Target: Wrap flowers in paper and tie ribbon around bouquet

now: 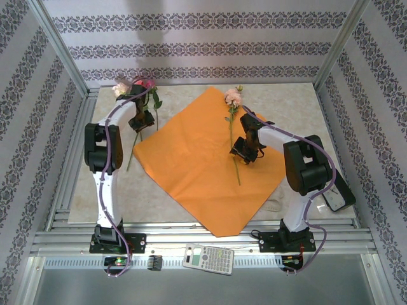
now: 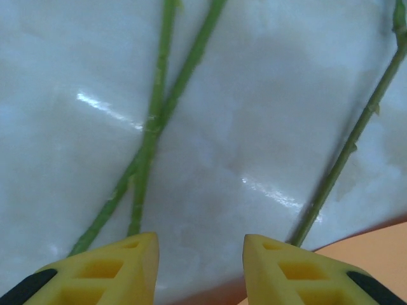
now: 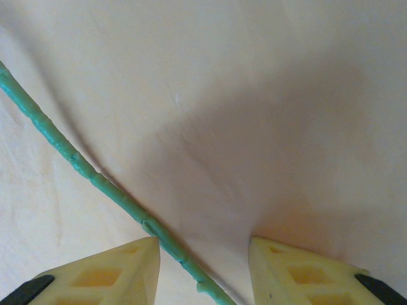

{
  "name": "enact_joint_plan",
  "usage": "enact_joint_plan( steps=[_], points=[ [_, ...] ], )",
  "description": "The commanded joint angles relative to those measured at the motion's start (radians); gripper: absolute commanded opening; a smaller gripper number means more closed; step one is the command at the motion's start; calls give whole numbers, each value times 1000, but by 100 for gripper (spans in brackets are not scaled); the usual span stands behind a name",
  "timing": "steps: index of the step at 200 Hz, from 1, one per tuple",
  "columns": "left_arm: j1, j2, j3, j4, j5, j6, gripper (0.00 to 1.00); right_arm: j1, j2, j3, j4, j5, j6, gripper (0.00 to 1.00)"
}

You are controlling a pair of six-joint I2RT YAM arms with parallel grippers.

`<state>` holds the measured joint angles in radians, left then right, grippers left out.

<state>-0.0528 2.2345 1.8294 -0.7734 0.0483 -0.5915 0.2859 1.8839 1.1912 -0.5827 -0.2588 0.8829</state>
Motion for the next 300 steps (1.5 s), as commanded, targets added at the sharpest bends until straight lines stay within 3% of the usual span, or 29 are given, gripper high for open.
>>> enact_joint_plan(
  steps=[1,54,103,143,182,205,273,300],
  points=[
    [-32,21,58,58,9,79,42,12,-11,-1,-40,18,-17,43],
    [-66,144,182,99,-81,137,53,7,-14,-4,-48,8,-21,43],
    [-81,292,410,45,-119,170,53,7,-19,-14,-49,-4,-22,43],
    [-80,381,509,-18,-142,162,39,7,-35,-26,-48,-7,-23,43],
    [-78,398,506,-26,-120,169,13,7,-39,-36,-45,-8,-17,43],
    [-85,373,505,-33,-166,194,0,7,-38,-32,-46,-7,-16,43],
    [-99,82,447,-20,-521,337,0,-1,-23,-28,-44,-4,-20,43],
    [-102,-42,367,30,-602,424,0,-5,-19,-28,-40,-10,-24,44]
  ],
)
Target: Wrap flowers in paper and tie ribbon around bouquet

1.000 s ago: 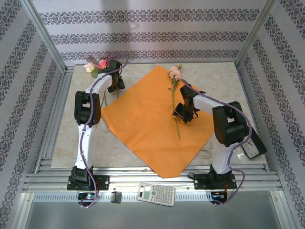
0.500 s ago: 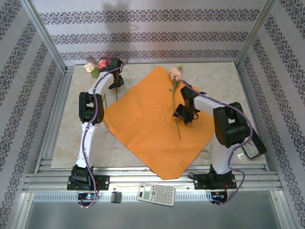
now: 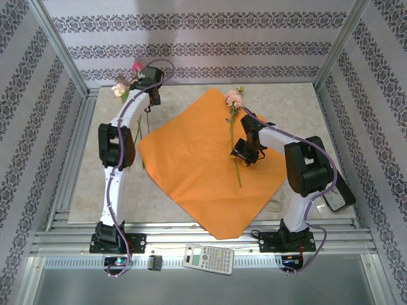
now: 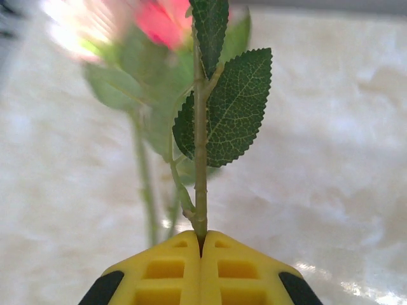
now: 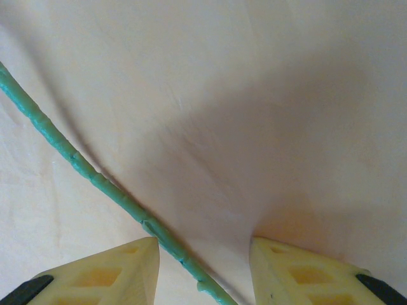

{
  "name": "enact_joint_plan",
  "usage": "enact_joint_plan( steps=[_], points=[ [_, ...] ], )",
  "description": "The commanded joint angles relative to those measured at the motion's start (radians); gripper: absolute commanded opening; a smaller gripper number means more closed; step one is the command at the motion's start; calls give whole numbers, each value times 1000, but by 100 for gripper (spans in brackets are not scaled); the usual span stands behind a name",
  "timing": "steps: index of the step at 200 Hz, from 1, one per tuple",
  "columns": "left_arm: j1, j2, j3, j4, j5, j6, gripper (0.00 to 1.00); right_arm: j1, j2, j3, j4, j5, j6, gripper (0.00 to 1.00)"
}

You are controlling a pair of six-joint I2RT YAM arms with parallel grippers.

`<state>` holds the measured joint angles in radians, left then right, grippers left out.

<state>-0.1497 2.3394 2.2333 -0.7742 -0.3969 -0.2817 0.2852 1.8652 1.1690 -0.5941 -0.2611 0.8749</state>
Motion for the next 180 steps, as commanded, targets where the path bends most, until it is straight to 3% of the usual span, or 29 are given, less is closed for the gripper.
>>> enact_joint_plan(
  steps=[1,30,73,82,104,115,128,164,180],
  points=[
    [-4,-150,-39,31,-160,117,0,-5,0,-5,-29,-7,-16,44],
    [-26,-265,-75,41,-277,189,0,-4,7,9,-27,-18,-20,45],
    [-127,-404,-72,6,-221,207,0,-4,0,12,-29,-19,-23,46],
    [-134,-428,-76,-21,-121,138,0,-6,-4,9,-29,-19,-25,46],
    [-143,-444,-123,-35,323,-95,0,-7,-9,4,-21,-29,-27,48],
    [-157,-443,-207,55,559,-220,0,-8,-8,6,-17,-36,-27,48],
    [-205,-454,-356,226,705,-351,0,-9,-3,10,-17,-46,-29,48],
    [-306,-388,-603,651,880,-648,0,-20,-7,9,-16,-47,-31,48],
    [-336,-320,-612,688,884,-649,0,-22,-7,6,-14,-47,-29,48]
  ],
)
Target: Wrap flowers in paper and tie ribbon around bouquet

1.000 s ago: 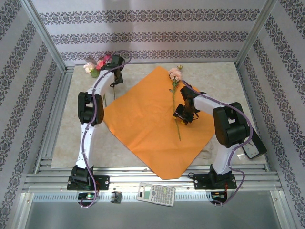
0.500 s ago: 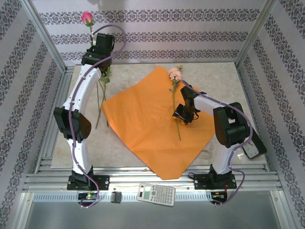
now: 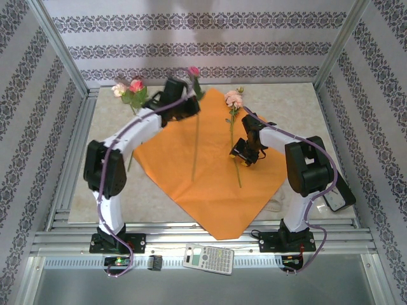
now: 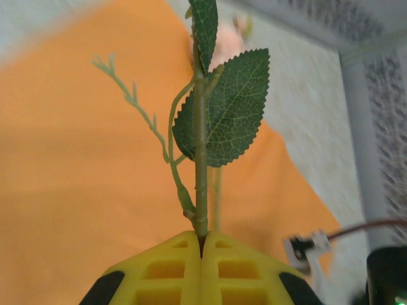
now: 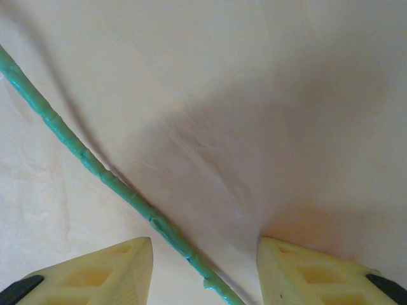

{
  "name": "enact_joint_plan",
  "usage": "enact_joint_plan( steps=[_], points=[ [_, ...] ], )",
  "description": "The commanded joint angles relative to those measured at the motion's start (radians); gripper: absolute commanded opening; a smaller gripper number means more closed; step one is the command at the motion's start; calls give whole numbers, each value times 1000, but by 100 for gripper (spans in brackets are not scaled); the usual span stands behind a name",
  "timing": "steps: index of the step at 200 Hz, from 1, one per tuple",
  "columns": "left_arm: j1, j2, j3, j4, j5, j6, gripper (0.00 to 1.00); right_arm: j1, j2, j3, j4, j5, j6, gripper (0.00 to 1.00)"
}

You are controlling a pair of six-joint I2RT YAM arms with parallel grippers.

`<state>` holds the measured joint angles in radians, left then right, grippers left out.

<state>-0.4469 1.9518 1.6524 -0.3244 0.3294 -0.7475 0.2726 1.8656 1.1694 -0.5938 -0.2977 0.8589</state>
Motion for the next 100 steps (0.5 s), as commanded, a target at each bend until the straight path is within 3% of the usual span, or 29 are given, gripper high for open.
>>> enact_joint_plan(
  steps=[1,39,70,100],
  points=[
    [-41,71,-29,237,157,-180,0,-9,-8,6,-15,-11,-13,48],
    [-58,233,-4,265,155,-196,0,-11,0,3,-6,-22,-12,48],
    [-59,296,39,275,155,-210,18,-9,3,-2,-4,-27,-12,48],
    [-58,351,142,242,145,-204,6,-11,0,-14,2,-27,-12,48]
  ],
)
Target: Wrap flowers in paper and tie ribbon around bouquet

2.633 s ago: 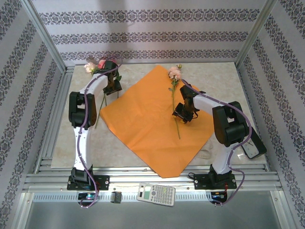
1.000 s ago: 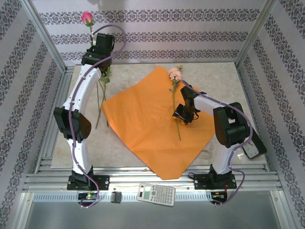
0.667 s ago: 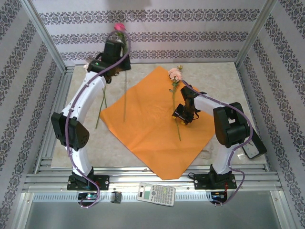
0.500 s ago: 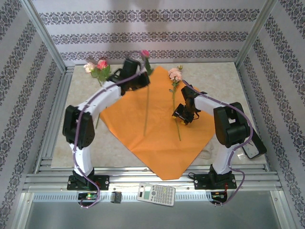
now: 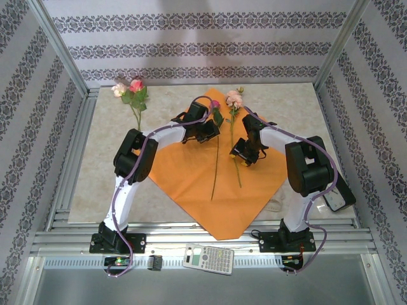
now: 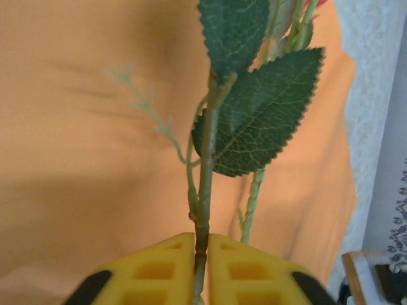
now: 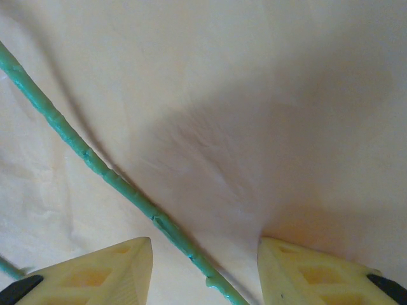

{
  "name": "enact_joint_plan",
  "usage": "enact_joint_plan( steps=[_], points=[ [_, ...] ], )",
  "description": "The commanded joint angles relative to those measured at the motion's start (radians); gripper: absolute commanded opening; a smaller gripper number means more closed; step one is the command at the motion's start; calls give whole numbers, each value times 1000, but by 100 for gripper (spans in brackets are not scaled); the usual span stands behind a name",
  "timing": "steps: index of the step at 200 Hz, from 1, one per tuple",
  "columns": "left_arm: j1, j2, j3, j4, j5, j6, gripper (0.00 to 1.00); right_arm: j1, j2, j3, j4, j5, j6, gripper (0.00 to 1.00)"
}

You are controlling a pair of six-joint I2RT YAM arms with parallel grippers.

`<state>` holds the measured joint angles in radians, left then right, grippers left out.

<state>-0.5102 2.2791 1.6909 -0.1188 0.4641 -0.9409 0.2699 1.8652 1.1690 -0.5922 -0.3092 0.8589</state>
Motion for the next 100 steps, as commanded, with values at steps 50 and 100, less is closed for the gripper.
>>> enact_joint_plan(
  steps=[50,100],
  points=[
    [21,126,279,-112,-17,54,10,-6,2,-20,3,-17,-11,48],
    [31,126,401,-228,-29,84,63,-4,3,-25,3,-19,-16,48]
  ],
)
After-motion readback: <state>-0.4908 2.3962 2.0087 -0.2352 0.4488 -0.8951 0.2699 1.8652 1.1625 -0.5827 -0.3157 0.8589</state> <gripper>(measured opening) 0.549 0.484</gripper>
